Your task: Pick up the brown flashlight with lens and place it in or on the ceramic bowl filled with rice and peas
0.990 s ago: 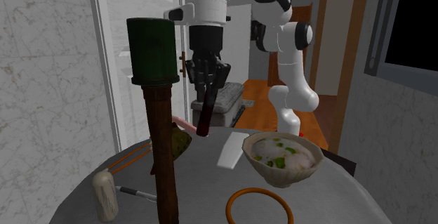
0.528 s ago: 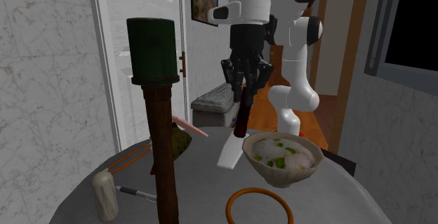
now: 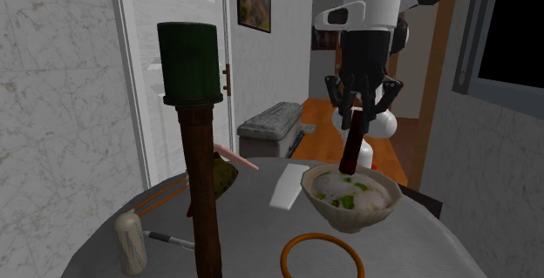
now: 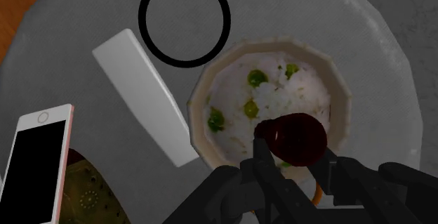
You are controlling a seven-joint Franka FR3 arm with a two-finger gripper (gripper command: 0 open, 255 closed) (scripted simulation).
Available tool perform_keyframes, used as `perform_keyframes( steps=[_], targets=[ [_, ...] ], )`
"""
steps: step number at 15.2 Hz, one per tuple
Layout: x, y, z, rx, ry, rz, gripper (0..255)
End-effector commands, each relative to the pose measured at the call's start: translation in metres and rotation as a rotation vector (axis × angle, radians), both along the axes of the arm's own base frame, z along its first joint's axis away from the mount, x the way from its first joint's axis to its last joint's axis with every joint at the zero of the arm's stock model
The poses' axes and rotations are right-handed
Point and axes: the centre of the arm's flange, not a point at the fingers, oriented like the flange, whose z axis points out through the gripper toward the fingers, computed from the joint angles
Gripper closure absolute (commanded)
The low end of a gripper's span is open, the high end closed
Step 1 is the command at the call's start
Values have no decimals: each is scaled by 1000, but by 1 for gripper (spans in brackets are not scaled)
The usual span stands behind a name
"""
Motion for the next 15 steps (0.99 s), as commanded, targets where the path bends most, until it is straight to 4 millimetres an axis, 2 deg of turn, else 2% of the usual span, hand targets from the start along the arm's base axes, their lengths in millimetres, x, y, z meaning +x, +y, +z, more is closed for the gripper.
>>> perform_keyframes(
  steps=[1, 12, 15],
  targets=[
    [-6, 4, -7, 0, 0, -2, 255],
    [-6, 4, -66, 0, 0, -2, 255],
    [-6, 4, -70, 0, 0, -2, 255]
  ],
)
